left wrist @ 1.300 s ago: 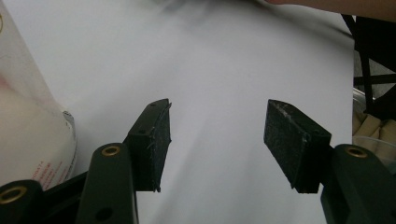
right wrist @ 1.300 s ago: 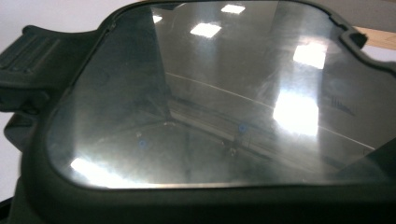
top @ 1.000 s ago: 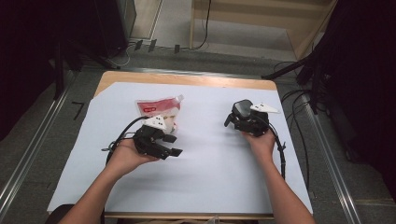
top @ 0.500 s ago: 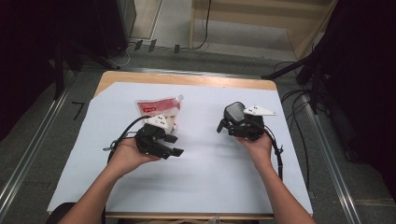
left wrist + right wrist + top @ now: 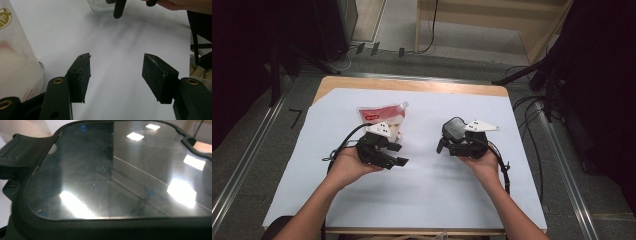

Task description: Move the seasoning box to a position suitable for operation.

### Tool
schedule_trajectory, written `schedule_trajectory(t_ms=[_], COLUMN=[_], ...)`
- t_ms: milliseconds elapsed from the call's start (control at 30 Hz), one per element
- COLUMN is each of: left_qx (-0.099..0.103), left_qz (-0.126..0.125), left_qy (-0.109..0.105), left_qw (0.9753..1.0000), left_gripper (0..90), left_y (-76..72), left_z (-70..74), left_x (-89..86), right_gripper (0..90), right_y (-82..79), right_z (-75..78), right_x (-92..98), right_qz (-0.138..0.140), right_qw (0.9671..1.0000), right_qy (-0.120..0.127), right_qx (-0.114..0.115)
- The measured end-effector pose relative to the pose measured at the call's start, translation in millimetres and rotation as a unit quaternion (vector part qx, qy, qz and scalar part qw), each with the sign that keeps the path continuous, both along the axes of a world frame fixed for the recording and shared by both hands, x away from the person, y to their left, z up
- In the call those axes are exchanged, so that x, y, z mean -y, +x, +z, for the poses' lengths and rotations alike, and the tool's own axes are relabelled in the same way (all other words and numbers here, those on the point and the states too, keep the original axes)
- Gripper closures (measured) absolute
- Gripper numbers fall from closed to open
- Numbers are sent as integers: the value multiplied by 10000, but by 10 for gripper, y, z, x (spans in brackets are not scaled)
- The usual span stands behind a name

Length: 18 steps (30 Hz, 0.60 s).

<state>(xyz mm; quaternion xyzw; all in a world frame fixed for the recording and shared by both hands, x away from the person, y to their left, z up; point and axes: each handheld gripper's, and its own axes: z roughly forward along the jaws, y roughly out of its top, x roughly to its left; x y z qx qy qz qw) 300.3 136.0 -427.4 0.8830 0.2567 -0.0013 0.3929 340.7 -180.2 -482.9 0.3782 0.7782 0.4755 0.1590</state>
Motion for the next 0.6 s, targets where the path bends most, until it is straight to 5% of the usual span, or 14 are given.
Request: schedule_trajectory(t_ms=[600], left_qx=[126], left_qz=[41], left_qy=[-4], left_qw=[9999], left_gripper=[409], left_y=[1], left_z=[13], left_x=[-40], right_gripper=[152], right_y=[-265], right_z=[-154], right_x=[-658], right_qz=[919], right_qw=[9957], right_qy=[-93], right_qx=[-91])
